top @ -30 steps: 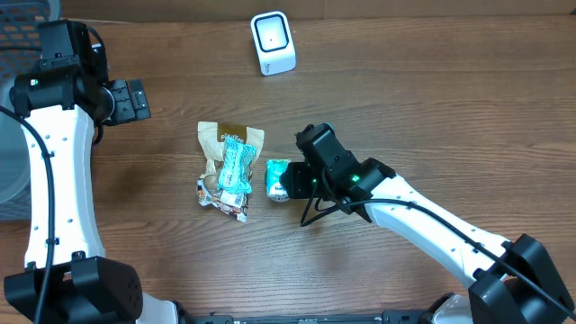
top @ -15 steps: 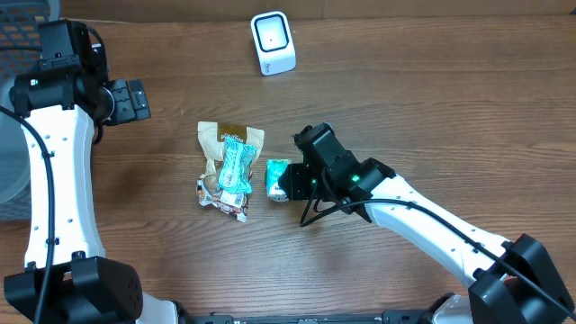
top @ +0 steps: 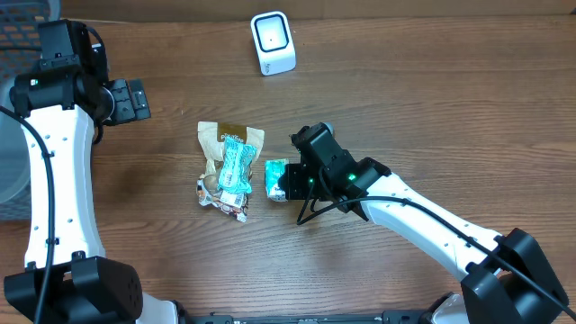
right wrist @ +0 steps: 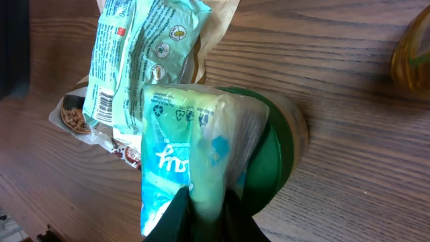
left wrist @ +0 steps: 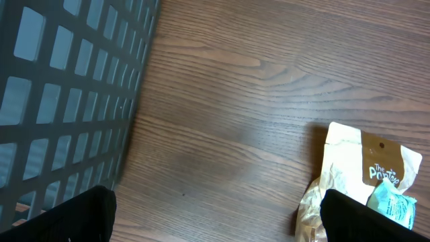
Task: Scan the item barcode
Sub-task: 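Lower the right gripper and grasp the green tissue pack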
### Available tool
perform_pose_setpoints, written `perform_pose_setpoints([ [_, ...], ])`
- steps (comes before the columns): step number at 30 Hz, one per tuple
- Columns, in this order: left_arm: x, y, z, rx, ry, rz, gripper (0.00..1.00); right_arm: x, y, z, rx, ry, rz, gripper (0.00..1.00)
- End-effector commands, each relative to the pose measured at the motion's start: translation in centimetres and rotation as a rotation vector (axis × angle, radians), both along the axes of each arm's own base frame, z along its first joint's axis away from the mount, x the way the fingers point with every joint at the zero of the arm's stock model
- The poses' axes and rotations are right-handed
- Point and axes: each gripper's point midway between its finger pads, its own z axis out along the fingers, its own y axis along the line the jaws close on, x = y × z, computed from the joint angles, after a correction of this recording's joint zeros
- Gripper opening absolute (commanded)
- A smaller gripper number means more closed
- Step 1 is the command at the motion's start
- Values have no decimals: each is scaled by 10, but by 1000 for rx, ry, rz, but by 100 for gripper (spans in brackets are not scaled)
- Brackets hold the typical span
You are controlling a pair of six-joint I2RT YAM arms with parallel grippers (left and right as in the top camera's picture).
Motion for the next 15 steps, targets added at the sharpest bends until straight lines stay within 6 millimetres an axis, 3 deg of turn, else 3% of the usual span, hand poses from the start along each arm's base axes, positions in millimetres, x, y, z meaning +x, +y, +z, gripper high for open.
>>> perform_pose_setpoints([
  [1,1,3,12,20,-26,-13,100,1,1,7,3,-15,-1,9],
  [3,1,2,12,20,-26,-14,100,0,1,16,13,-25,-1,4],
  [9,1,2,12,20,-26,-14,99,-10,8,50,117,-45,44,4],
  [15,1,2,12,20,-27,-14,100,-27,9,107,316,-68,173,4],
])
